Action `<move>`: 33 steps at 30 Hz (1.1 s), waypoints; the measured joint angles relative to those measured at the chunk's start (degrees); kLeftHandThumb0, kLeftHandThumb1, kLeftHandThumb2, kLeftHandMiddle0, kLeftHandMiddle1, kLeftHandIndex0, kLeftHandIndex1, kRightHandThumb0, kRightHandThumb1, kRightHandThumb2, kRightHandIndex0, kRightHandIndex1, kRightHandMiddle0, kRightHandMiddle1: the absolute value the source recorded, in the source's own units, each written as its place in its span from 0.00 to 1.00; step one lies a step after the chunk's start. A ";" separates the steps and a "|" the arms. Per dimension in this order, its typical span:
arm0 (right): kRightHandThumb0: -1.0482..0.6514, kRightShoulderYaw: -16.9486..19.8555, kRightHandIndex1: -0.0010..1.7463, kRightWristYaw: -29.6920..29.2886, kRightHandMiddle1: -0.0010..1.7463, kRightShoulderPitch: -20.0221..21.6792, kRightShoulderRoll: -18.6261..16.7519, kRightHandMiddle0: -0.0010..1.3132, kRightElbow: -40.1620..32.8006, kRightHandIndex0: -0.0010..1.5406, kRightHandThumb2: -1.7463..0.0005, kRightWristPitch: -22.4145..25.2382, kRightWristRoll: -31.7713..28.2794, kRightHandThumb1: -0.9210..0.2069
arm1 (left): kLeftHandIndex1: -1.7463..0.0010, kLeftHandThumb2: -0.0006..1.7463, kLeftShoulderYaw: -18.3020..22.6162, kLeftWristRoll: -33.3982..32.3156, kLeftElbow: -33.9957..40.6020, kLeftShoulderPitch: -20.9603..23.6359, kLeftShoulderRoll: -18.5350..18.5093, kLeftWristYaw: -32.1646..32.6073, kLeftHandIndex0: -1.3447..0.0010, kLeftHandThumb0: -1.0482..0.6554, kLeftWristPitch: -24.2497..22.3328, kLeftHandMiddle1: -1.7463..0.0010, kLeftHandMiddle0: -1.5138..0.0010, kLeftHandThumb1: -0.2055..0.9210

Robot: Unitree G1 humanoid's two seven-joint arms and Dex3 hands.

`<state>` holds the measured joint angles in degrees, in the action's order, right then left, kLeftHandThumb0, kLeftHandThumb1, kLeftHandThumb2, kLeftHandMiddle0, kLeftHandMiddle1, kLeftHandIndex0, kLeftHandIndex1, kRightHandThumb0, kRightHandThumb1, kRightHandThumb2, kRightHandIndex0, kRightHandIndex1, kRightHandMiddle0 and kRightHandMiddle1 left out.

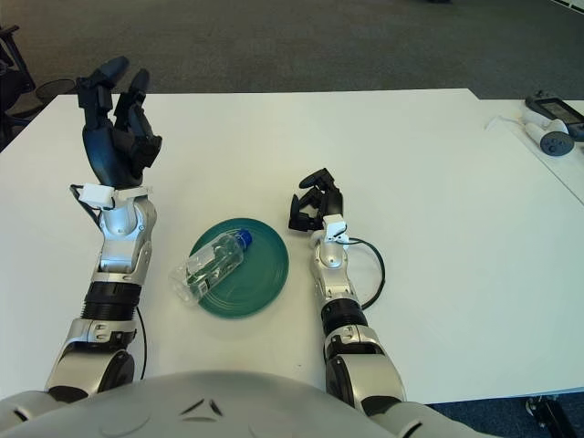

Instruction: Put the bottle into the plate.

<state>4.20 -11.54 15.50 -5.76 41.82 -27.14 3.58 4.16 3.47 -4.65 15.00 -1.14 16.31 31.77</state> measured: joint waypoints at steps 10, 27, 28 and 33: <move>0.62 -0.37 0.97 -0.65 1.00 -0.46 0.02 0.39 -0.72 0.50 0.13 0.14 0.15 0.70 | 0.29 0.47 3.88 -1.78 -6.44 0.03 -2.24 -2.16 0.78 0.16 1.59 0.68 0.66 1.00; 0.62 -0.46 0.97 -1.15 1.00 -1.22 -0.13 0.39 -1.74 0.51 0.12 0.72 0.13 0.71 | 0.42 0.50 4.85 10.12 -27.75 -1.09 -13.85 -1.61 0.88 0.22 12.84 0.79 0.69 1.00; 0.62 -0.47 0.97 -1.13 1.00 -1.25 -0.14 0.39 -1.74 0.51 0.12 0.72 0.13 0.71 | 0.43 0.51 4.64 10.72 -29.54 -1.07 -14.28 -1.21 0.89 0.22 13.14 0.80 0.69 1.00; 0.62 -0.51 0.97 -0.99 1.00 -1.41 -0.14 0.39 -2.04 0.51 0.13 0.72 0.12 0.70 | 0.45 0.51 4.12 11.09 -36.73 -1.07 -15.09 -1.32 0.92 0.23 12.71 0.85 0.67 1.00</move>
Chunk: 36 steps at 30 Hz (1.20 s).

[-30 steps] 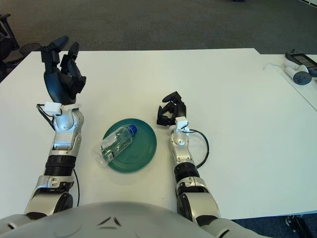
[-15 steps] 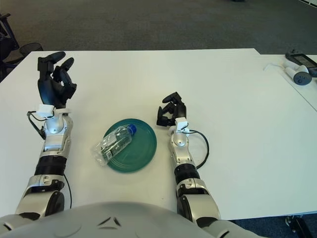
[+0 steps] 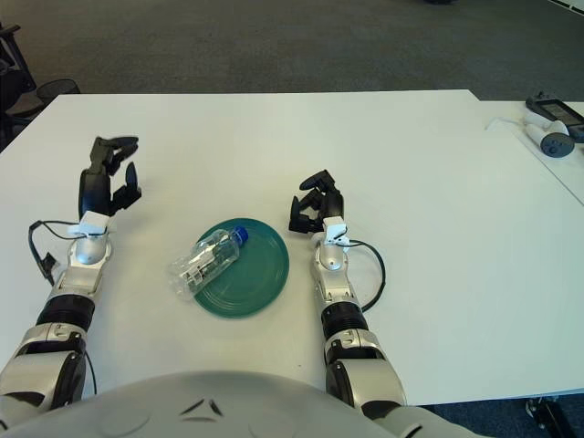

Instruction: Put the bottle into the plate.

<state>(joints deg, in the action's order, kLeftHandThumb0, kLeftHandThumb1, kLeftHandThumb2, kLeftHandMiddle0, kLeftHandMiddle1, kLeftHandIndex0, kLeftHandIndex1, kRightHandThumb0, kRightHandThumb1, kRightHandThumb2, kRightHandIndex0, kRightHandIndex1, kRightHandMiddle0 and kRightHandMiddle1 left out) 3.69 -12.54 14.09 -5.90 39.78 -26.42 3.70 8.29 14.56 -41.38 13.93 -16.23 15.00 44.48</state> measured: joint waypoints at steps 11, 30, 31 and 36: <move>0.62 -0.04 0.99 0.64 1.00 -0.61 -0.05 0.37 -0.92 0.48 0.14 0.03 -0.08 0.67 | 0.47 0.49 -0.91 -4.25 -4.43 0.79 2.63 -3.90 0.93 0.24 -3.40 0.90 0.66 1.00; 0.62 -0.20 1.00 0.72 1.00 -1.42 -0.28 0.38 -1.88 0.48 0.13 0.56 -0.30 0.68 | 0.44 0.46 -4.44 -5.04 -2.70 1.07 10.43 -3.91 0.87 0.23 -4.78 0.90 0.63 1.00; 0.62 -0.22 1.00 0.63 1.00 -1.42 -0.28 0.37 -1.88 0.47 0.14 0.56 -0.24 0.67 | 0.44 0.46 -4.52 -5.07 -2.51 1.04 10.63 -3.91 0.87 0.22 -4.78 0.90 0.63 1.00; 0.62 -0.27 1.00 0.43 1.00 -1.45 -0.28 0.37 -1.99 0.47 0.14 0.56 -0.18 0.67 | 0.43 0.46 -5.29 -5.05 -0.43 0.19 12.08 -3.90 0.89 0.20 -4.78 0.90 0.64 1.00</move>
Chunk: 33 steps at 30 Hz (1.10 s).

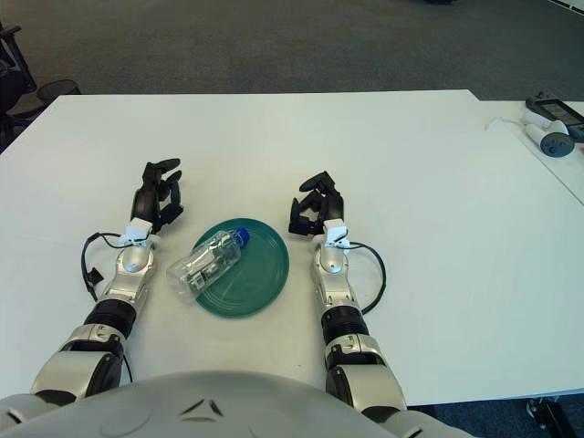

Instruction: Put the bottle into the plate.

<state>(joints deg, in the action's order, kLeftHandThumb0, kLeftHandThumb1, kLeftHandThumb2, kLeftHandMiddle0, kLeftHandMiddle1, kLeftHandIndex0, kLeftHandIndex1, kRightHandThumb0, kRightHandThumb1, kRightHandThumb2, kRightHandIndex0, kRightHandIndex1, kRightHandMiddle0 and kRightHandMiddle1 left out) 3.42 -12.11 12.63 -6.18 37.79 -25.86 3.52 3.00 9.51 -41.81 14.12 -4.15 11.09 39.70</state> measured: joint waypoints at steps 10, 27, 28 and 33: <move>0.62 -0.09 1.00 -0.01 1.00 -0.23 -0.02 0.37 -0.21 0.47 0.14 0.00 0.01 0.67 | 0.44 0.46 -2.07 -0.17 3.99 -2.07 2.21 -1.63 0.95 0.19 -0.03 0.91 0.65 1.00; 0.62 -0.32 0.97 -1.31 1.00 -0.42 -0.04 0.39 -0.77 0.50 0.13 0.73 0.31 0.70 | 0.46 0.48 -2.21 1.41 4.44 -2.38 2.59 2.34 0.90 0.22 0.07 0.92 0.63 1.00; 0.62 -0.34 0.97 -1.30 1.00 -0.47 -0.04 0.39 -0.84 0.50 0.13 0.76 0.31 0.70 | 0.45 0.48 -2.21 1.63 4.40 -2.36 2.59 2.78 0.90 0.22 0.11 0.92 0.63 1.00; 0.62 -0.35 0.97 -1.08 1.00 -0.70 -0.06 0.39 -1.15 0.50 0.13 0.85 0.27 0.70 | 0.45 0.48 -2.25 2.94 4.15 -2.17 2.60 5.49 0.89 0.22 -0.03 0.91 0.61 1.00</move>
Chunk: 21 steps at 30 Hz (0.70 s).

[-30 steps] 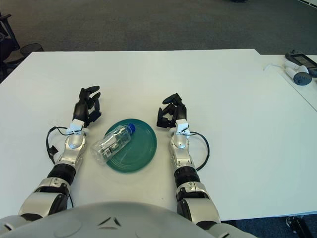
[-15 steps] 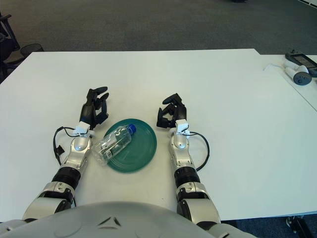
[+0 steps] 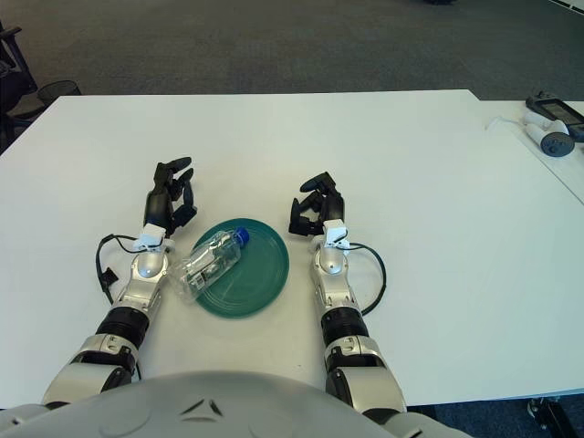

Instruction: Put the bottle into the plate.

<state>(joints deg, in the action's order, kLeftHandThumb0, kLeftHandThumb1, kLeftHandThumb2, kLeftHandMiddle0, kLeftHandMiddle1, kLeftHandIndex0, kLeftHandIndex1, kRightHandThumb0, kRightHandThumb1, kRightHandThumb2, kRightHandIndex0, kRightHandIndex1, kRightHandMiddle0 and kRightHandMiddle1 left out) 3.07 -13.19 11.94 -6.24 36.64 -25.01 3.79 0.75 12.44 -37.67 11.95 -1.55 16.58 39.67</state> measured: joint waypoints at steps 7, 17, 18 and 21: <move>0.62 -0.01 0.96 0.09 1.00 -0.06 -0.01 0.39 -0.08 0.51 0.13 0.01 -0.02 0.70 | 0.40 0.42 0.45 -0.08 0.53 -0.17 0.67 1.78 0.80 0.26 -6.89 0.72 0.60 1.00; 0.62 0.02 0.98 -0.48 1.00 -0.38 -0.13 0.41 -0.46 0.52 0.10 0.10 -0.01 0.73 | 0.02 0.38 2.96 -4.95 7.03 -0.87 4.54 2.26 0.80 0.39 -20.94 0.15 0.68 0.91; 0.62 0.03 0.98 -0.59 1.00 -0.43 -0.17 0.41 -0.54 0.52 0.10 0.12 -0.01 0.74 | 0.01 0.39 3.03 -5.31 7.68 -0.99 4.82 2.25 0.80 0.40 -21.78 0.10 0.68 0.90; 0.61 0.04 0.99 -0.68 1.00 -0.54 -0.21 0.42 -0.73 0.52 0.09 0.21 -0.01 0.75 | 0.00 0.39 3.09 -5.77 8.91 -1.20 5.35 2.19 0.80 0.40 -24.02 0.03 0.67 0.89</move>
<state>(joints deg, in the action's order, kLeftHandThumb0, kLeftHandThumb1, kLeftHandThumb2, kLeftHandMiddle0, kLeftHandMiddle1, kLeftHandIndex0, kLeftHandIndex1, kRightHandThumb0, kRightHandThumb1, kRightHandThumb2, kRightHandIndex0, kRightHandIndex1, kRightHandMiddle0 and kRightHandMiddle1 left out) 3.10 -13.86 11.39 -6.45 35.90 -24.80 3.78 3.84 6.67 -28.76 10.75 3.80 18.77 15.65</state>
